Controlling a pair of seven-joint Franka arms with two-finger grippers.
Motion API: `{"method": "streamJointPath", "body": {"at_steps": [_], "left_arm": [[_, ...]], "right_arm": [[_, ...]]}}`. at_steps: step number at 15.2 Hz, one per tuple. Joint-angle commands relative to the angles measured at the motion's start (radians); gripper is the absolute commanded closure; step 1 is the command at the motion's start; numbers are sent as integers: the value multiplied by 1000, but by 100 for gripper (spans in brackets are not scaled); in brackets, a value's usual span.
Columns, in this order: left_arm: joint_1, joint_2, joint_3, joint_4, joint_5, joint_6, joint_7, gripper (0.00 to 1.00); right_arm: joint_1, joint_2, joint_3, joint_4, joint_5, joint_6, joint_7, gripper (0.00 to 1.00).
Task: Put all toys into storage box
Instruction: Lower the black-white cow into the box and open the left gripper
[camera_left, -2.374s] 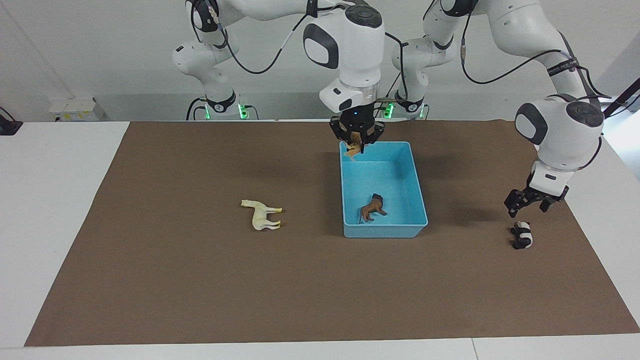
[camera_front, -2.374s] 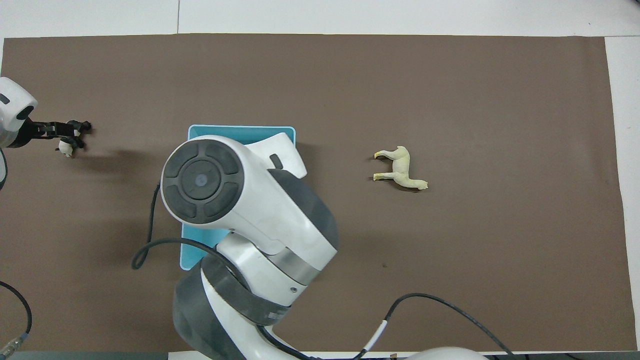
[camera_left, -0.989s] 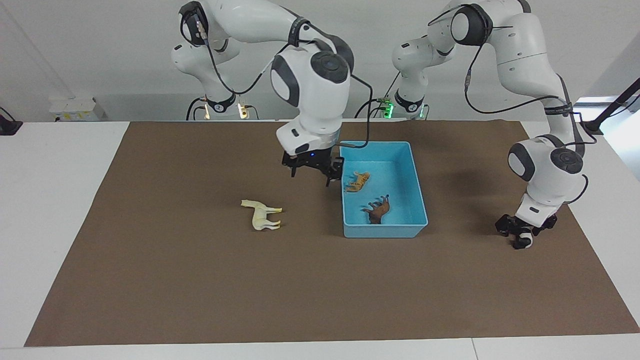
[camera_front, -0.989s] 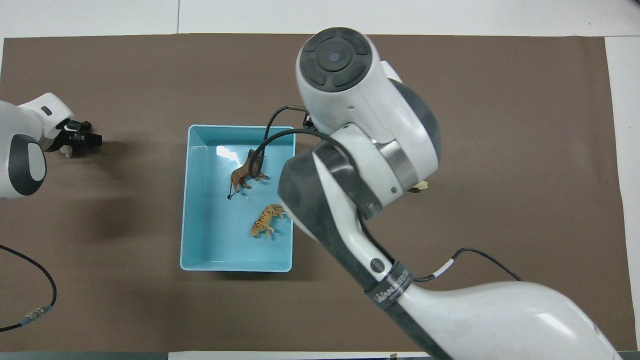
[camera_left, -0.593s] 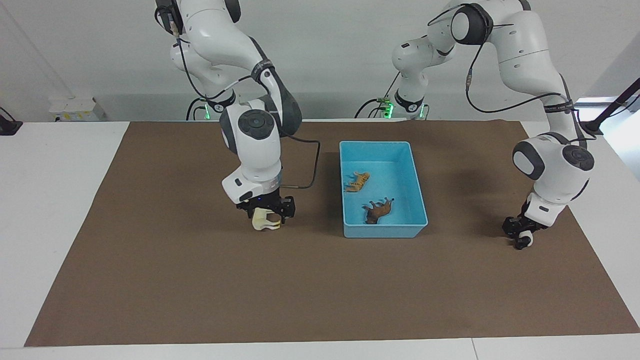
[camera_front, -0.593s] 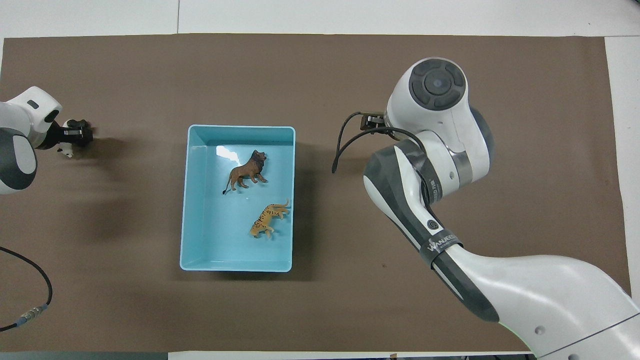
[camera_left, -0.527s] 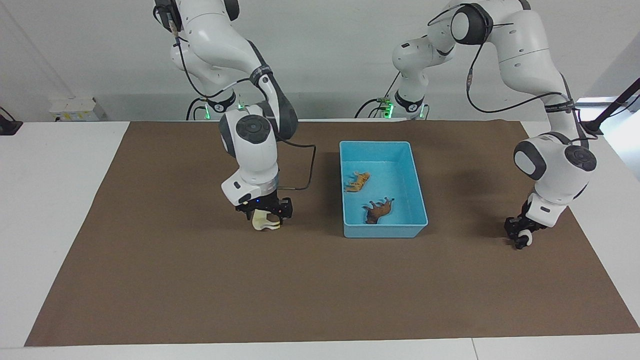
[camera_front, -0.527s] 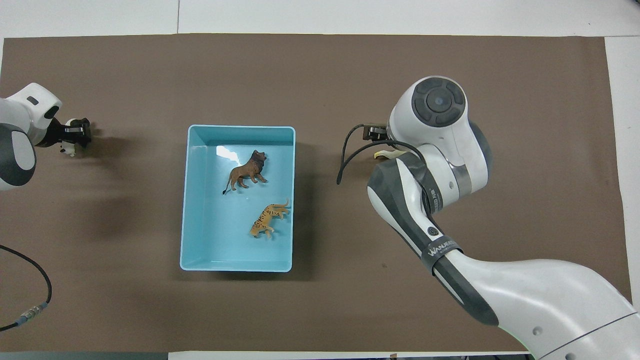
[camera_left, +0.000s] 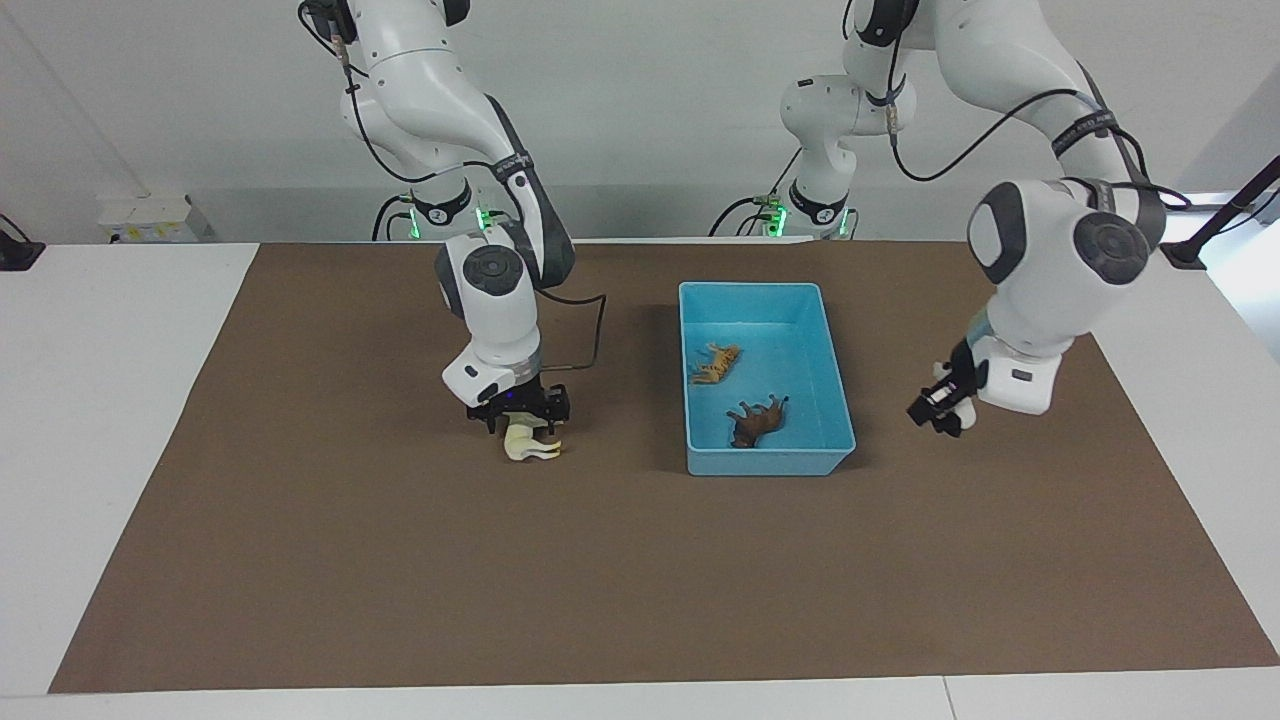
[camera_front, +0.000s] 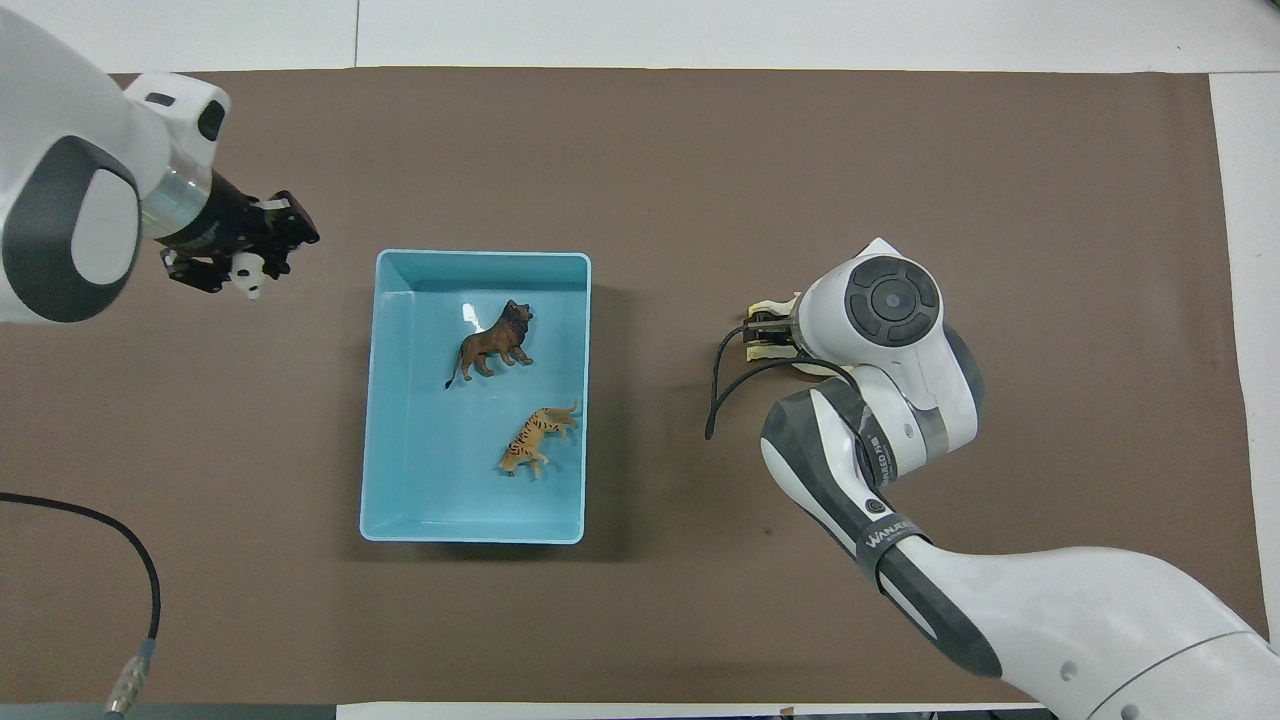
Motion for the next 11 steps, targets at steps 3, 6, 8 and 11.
{"method": "streamJointPath", "body": {"at_steps": [3, 6, 8, 11], "left_arm": [[-228, -114, 21, -280, -26, 175, -279, 67], [-259, -133, 23, -328, -26, 223, -298, 0], [-258, -151, 24, -324, -25, 202, -297, 0], [-244, -206, 33, -305, -23, 159, -288, 0]], "right_arm": [[-19, 11, 12, -25, -5, 51, -16, 100], [-8, 13, 12, 32, -4, -36, 25, 100], [5, 8, 18, 125, -4, -163, 71, 100], [44, 6, 40, 392, -1, -463, 148, 100]]}}
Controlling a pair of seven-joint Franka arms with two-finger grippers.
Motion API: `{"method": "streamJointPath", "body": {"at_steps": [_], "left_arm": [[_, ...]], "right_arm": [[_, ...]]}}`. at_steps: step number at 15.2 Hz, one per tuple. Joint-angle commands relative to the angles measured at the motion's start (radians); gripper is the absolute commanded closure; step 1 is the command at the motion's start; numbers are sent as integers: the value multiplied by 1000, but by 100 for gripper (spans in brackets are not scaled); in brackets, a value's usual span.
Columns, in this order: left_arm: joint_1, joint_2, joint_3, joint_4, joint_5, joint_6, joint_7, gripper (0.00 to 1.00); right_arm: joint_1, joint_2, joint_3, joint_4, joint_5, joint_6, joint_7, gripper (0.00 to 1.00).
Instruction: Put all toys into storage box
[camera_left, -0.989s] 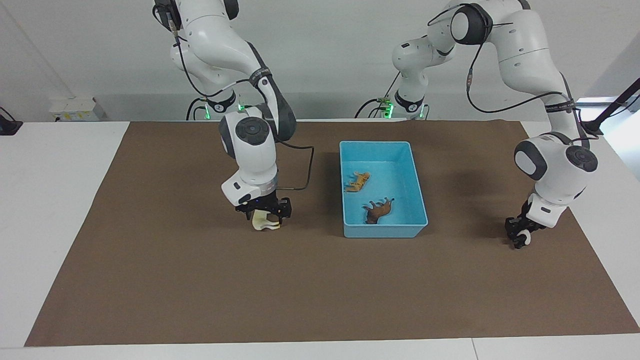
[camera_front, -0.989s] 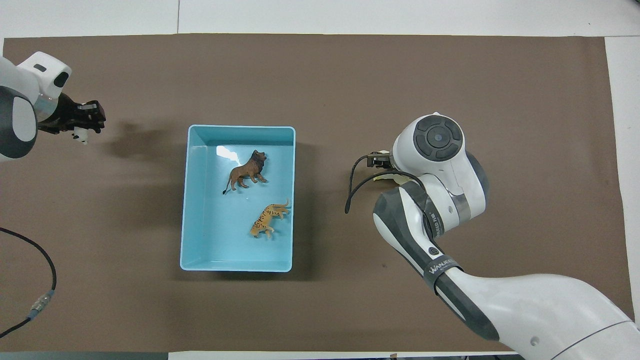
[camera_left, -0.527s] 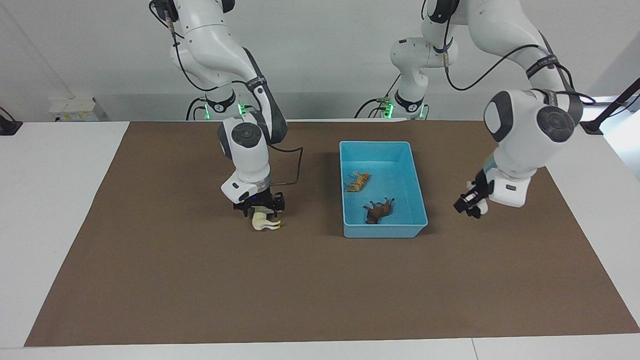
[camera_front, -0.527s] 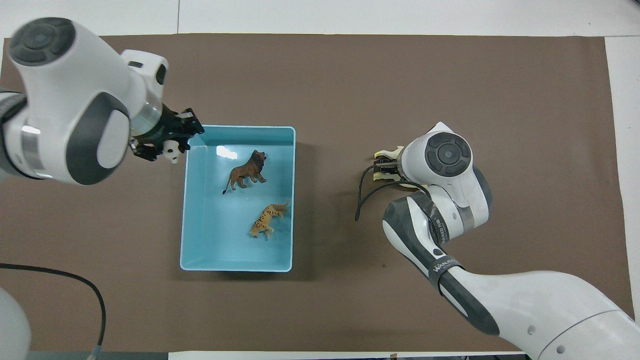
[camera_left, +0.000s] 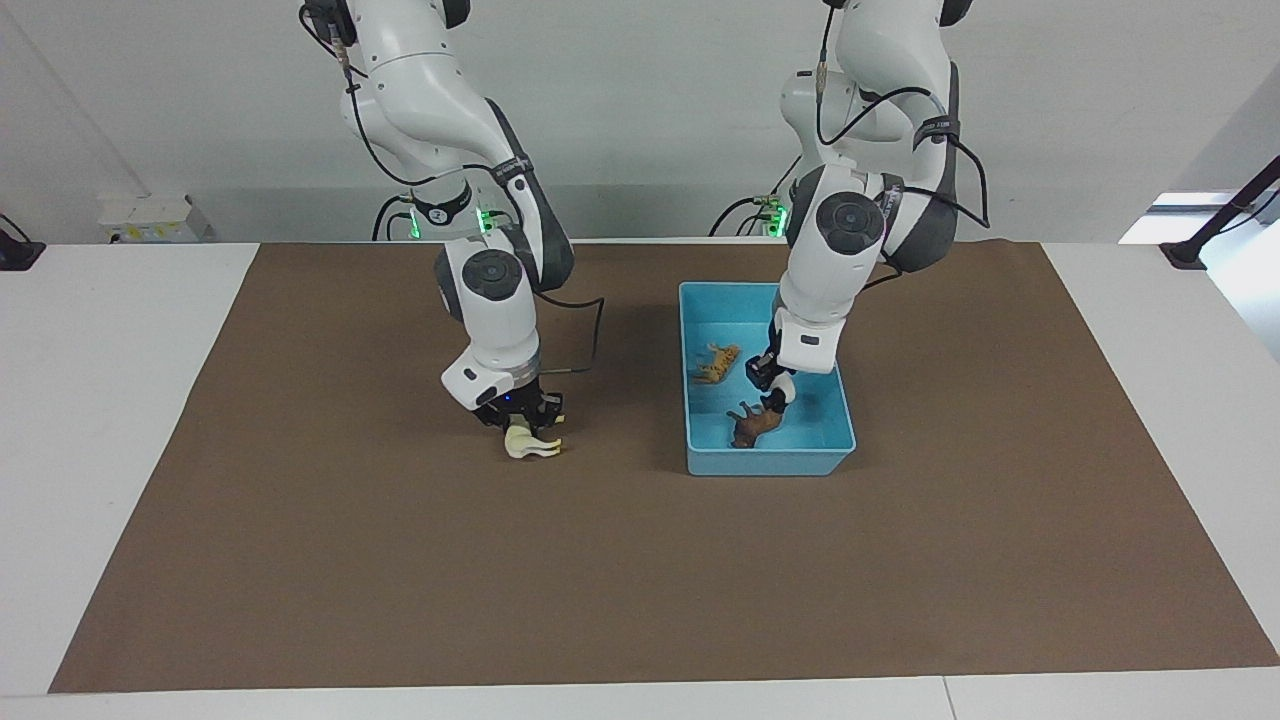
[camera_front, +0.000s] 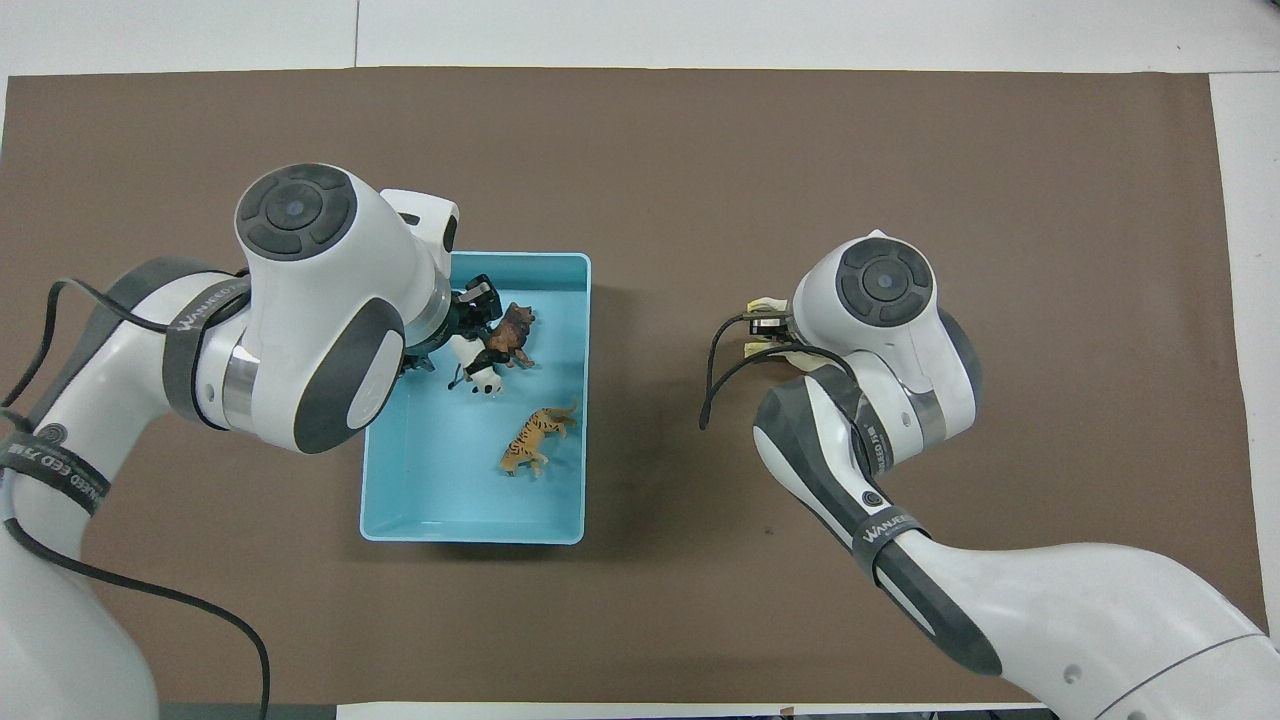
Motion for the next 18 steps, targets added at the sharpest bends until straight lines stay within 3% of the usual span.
{"method": "streamJointPath", "body": {"at_steps": [1, 4, 5, 8, 11, 13, 18], "left_arm": [[24, -100, 11, -5, -4, -78, 23, 0], [145, -166, 11, 68, 6, -220, 201, 0], [185, -186, 11, 82, 6, -266, 299, 0], [234, -206, 17, 110, 12, -362, 562, 0], [294, -193, 11, 151, 49, -377, 765, 0], [302, -161, 11, 186, 47, -392, 770, 0], [296, -87, 6, 249, 47, -432, 771, 0]], "right_arm": [[47, 8, 15, 258, 3, -256, 84, 100], [146, 69, 14, 526, 68, -444, 215, 100], [203, 113, 12, 623, 66, -461, 283, 100], [294, 172, 18, 749, 77, -447, 438, 100], [376, 201, 17, 764, 83, -398, 495, 100], [424, 264, 11, 763, 77, -358, 535, 100], [427, 316, 14, 702, 76, -223, 535, 100]]}}
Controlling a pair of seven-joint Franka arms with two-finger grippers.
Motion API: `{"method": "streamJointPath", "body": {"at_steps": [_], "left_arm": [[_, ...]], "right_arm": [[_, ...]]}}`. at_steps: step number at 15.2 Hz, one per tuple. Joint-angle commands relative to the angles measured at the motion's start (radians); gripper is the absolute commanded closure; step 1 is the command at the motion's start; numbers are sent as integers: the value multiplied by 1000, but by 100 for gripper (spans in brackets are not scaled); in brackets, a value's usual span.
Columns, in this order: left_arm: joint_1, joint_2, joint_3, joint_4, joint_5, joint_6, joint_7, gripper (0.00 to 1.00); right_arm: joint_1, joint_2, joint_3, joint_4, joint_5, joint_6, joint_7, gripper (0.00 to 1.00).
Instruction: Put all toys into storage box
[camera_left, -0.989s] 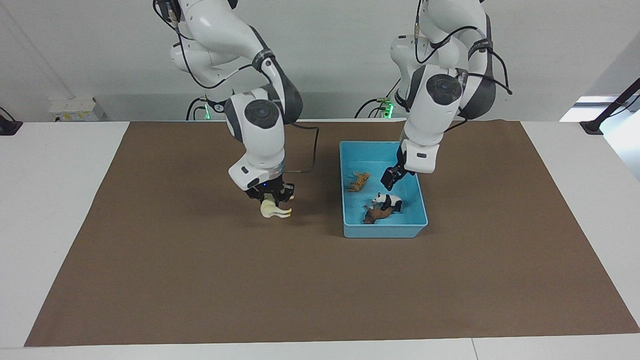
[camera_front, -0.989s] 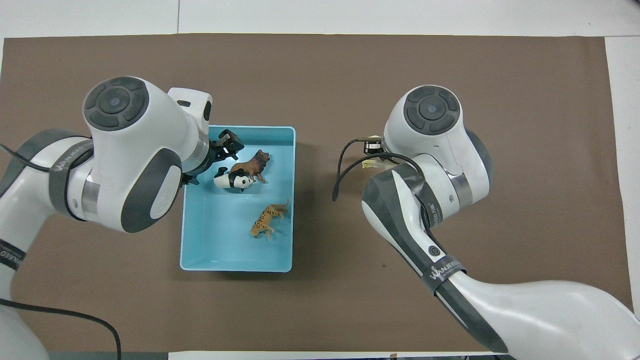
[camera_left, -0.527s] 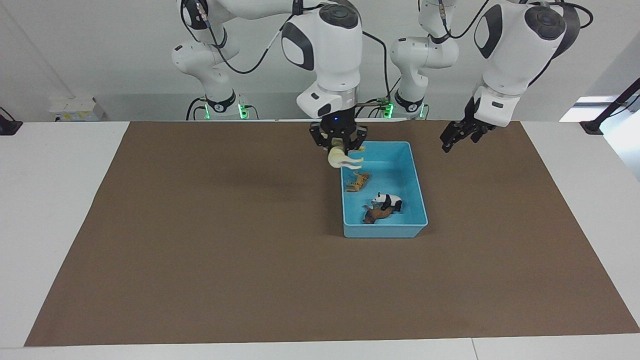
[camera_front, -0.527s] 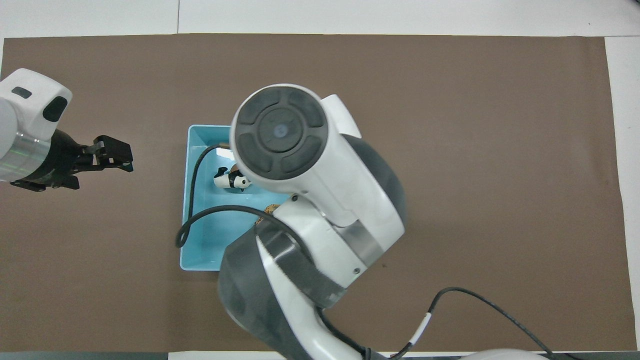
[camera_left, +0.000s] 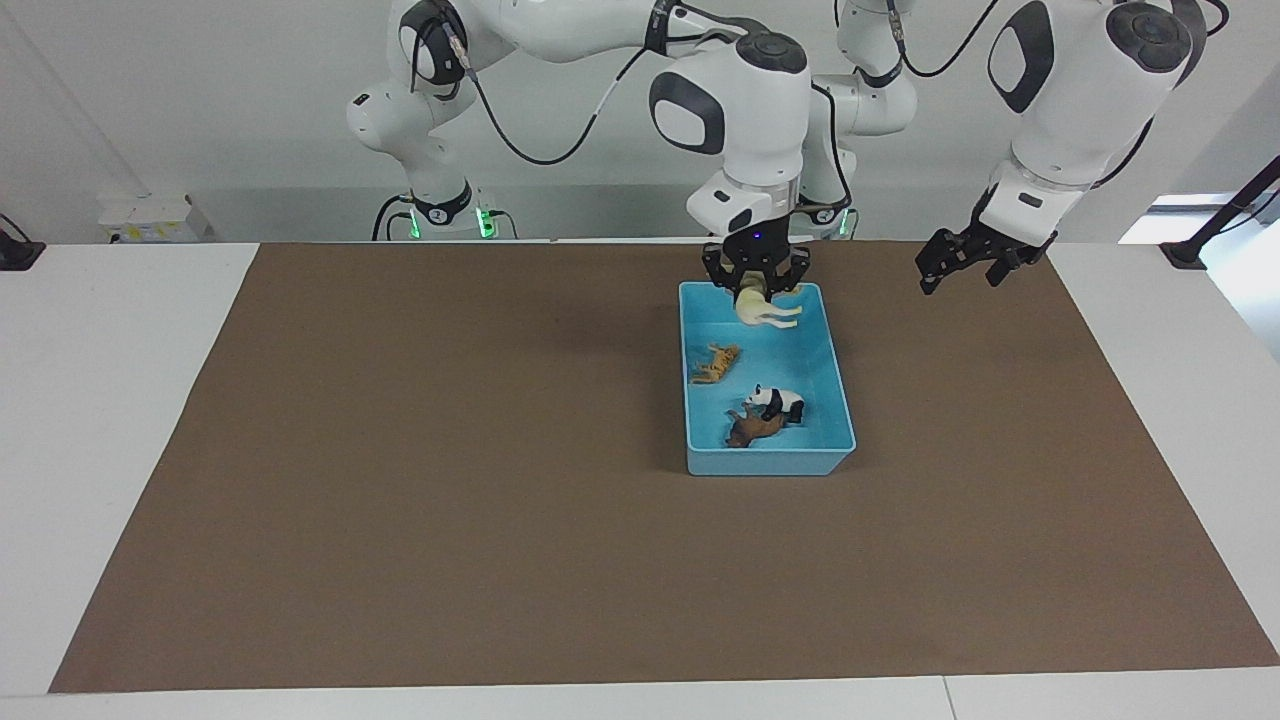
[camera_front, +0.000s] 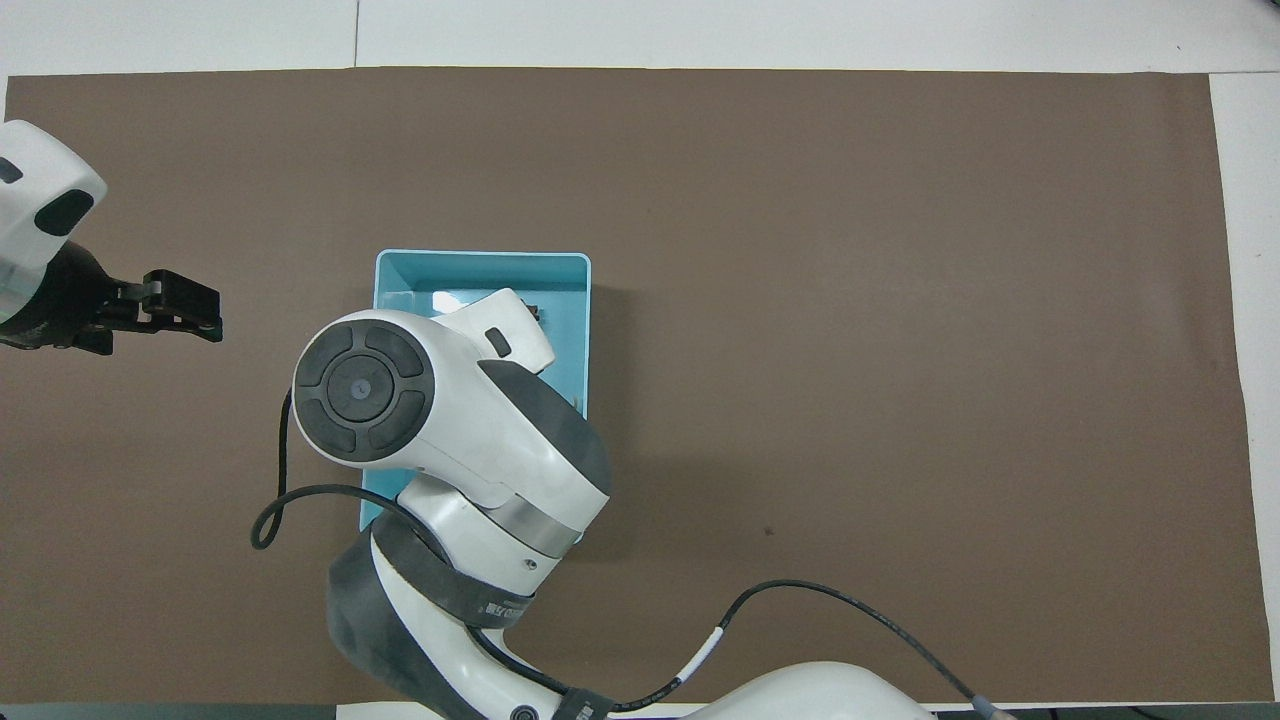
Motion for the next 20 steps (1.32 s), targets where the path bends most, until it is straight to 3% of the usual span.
{"method": "streamJointPath", "body": {"at_steps": [1, 2, 7, 10, 12, 16, 20], "left_arm": [[-1, 46, -7, 78, 12, -78, 15, 0], [0, 45, -7, 83, 12, -89, 17, 0], [-1, -17, 1, 37, 7, -107, 21, 0], [0, -15, -1, 26, 7, -45, 20, 0], [19, 15, -10, 59, -4, -78, 20, 0], [82, 12, -82, 64, -4, -89, 18, 0], [83, 9, -85, 66, -4, -90, 21, 0]], "right_arm": [[-17, 10, -1, -14, 15, 39, 4, 100], [-14, 13, -3, -12, 16, 36, 7, 1], [-26, -13, -20, -2, 8, -74, 65, 0], [-64, -125, -85, -14, 8, -140, 60, 0], [-151, -193, -92, -15, 15, -196, 33, 0], [-370, -247, -92, -23, 20, -236, -348, 0], [-575, -279, -92, -118, 20, -220, -832, 0]]}}
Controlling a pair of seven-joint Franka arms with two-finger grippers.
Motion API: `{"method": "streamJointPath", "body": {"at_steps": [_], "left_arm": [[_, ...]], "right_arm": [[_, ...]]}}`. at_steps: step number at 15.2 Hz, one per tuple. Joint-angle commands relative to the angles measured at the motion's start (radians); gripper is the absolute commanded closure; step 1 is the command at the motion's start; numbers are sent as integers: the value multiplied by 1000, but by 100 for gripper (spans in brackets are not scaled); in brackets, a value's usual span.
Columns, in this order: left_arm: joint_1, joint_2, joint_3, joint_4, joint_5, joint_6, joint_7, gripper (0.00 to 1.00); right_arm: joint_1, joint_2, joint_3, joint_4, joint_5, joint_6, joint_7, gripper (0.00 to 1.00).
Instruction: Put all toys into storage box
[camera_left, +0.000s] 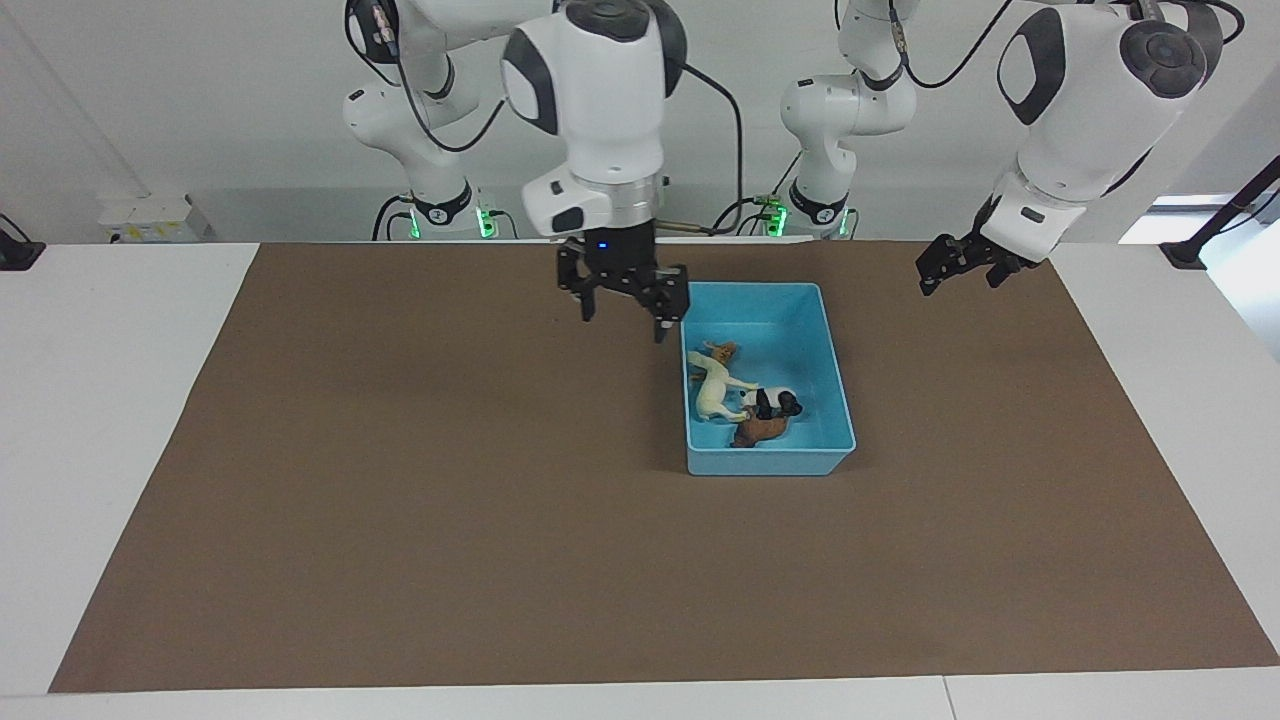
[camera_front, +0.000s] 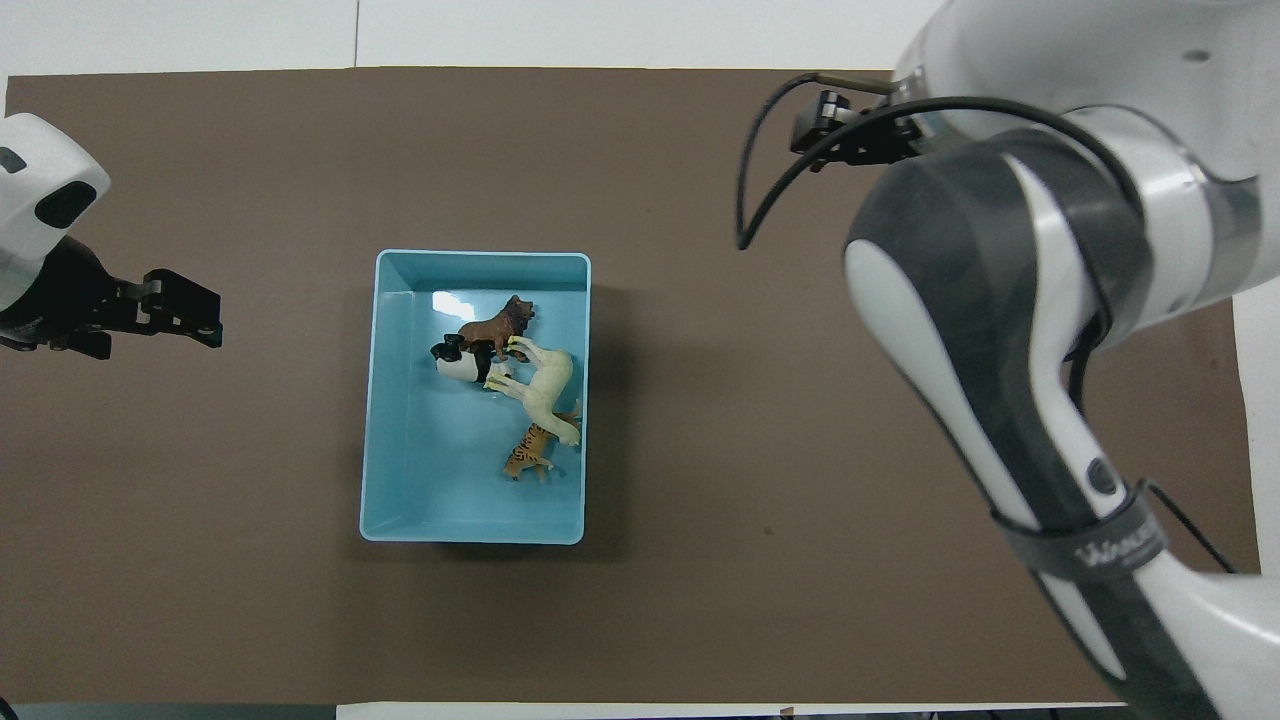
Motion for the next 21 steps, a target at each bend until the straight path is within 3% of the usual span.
{"method": "streamJointPath", "body": {"at_steps": [1, 7, 12, 14, 21], "left_arm": [[17, -5, -16, 6, -3, -11, 19, 0], [8, -4, -13, 3, 4, -2, 79, 0], [28, -13, -2, 0, -4, -4, 83, 0], [46, -17, -4, 0, -4, 0, 82, 0], [37, -34, -5, -7, -3, 4, 80, 0]], "right_arm": [[-118, -39, 15, -95, 14, 22, -262, 0], [-288, -117, 18, -201, 18, 6, -531, 0], [-322, -395, 11, -493, 20, 6, -534, 0], [-345, -485, 11, -567, 20, -21, -533, 0], [-368, -488, 13, -548, 1, -60, -526, 0]]}}
